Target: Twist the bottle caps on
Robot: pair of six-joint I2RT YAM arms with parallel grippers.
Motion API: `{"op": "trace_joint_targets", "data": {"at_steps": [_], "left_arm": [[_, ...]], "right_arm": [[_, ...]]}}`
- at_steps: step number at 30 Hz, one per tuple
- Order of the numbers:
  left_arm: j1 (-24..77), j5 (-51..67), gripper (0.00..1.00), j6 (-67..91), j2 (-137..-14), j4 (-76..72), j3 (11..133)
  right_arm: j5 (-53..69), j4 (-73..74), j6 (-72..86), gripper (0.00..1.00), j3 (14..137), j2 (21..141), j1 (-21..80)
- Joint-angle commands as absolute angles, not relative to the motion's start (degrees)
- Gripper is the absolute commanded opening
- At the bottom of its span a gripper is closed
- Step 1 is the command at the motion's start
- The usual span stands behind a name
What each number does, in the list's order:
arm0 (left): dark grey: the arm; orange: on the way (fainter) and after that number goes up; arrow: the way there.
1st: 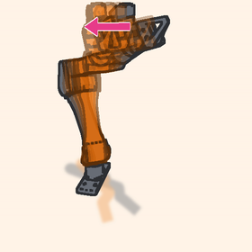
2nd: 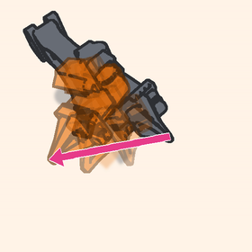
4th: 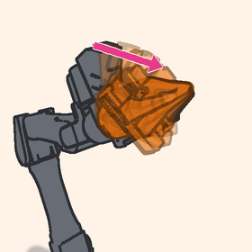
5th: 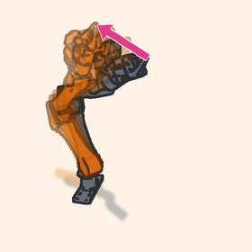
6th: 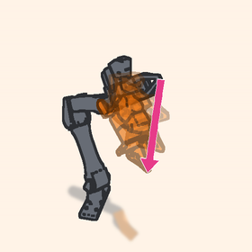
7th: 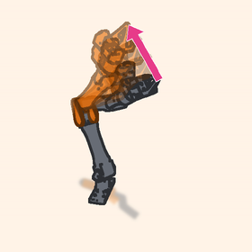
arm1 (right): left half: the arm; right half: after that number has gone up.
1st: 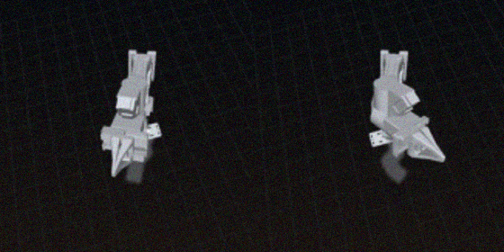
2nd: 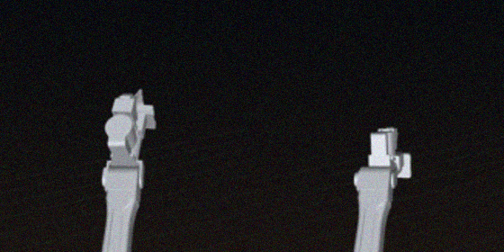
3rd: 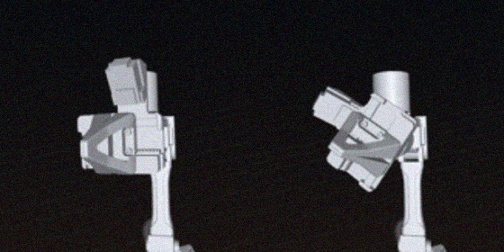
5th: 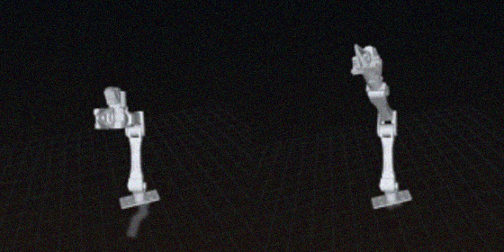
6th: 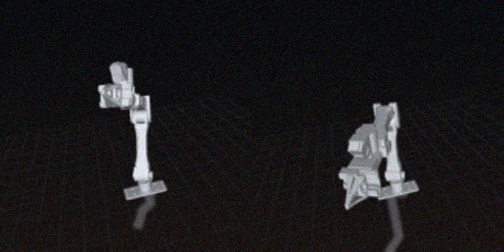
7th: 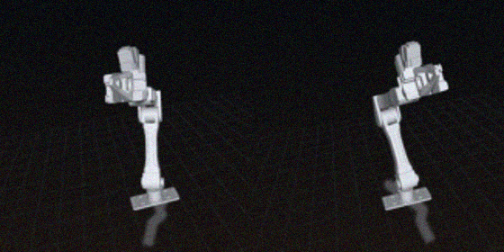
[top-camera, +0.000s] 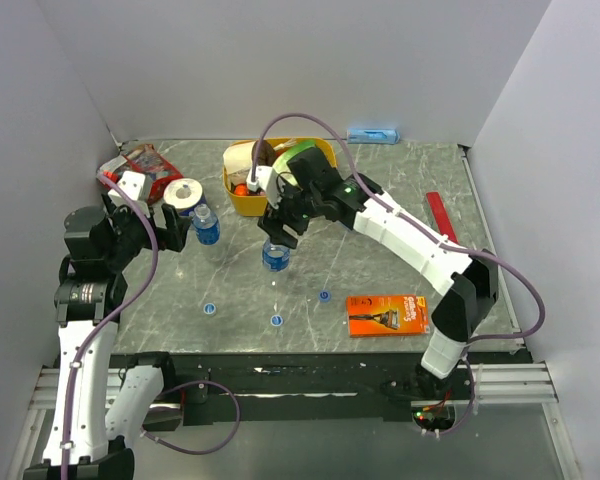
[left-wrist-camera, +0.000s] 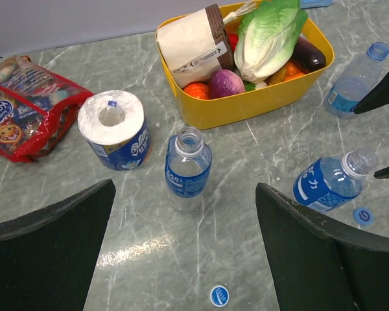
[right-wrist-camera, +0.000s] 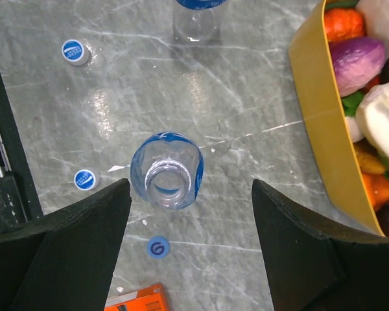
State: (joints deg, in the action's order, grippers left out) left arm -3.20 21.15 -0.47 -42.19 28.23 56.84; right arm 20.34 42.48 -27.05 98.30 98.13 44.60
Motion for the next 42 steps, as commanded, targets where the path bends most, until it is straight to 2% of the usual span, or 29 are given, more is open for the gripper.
{"op": "trace_joint_targets", "data": {"at_steps": [1,5,10,13,20,22,23,25,26,30,35,42], "left_arm": [[-3.4,22.2,0.96,-1.0,-42.1,27.2,56.8],[-3.4,22.7,0.96,-0.5,-42.9,26.5,57.1],[-3.7,23.1,0.96,-0.4,-43.2,25.7,56.9],[-3.7,24.8,0.96,-0.4,-43.9,24.6,56.9],[-3.7,32.2,0.96,-1.0,-46.1,22.3,56.7],[-3.7,35.7,0.96,-1.3,-47.7,22.9,57.0],[-3.8,37.1,0.96,-1.3,-48.2,23.1,57.1],[-3.7,40.2,0.96,-2.0,-49.1,22.7,56.6],[-3.6,42.6,0.96,-2.1,-49.3,22.2,56.3],[-2.4,46.0,0.96,-2.7,-49.8,21.0,55.7],[5.1,46.8,0.96,-5.4,-51.6,21.8,57.1],[14.3,46.0,0.96,-10.4,-56.4,20.7,58.5]], "right_arm": [[20.3,40.7,-25.4,0.81,101.2,98.2,45.3],[19.3,40.8,-24.7,0.81,100.3,99.4,46.1],[17.0,41.7,-24.8,0.72,99.2,100.5,46.5],[16.4,41.1,-24.6,0.61,98.3,100.5,46.5],[16.0,42.1,-24.9,0.56,97.1,100.1,46.5],[16.1,42.4,-25.3,0.47,96.7,99.9,46.6],[16.4,42.5,-25.5,0.38,96.6,99.8,46.5],[17.6,43.0,-26.1,0.29,96.1,99.4,46.6],[18.9,43.2,-26.2,0.21,96.0,99.4,46.5],[20.1,44.4,-27.4,0.05,96.2,97.9,46.6],[23.2,51.9,-32.5,0.0,104.0,94.5,44.7],[29.9,61.5,-33.3,0.0,117.7,95.2,38.3]]}}
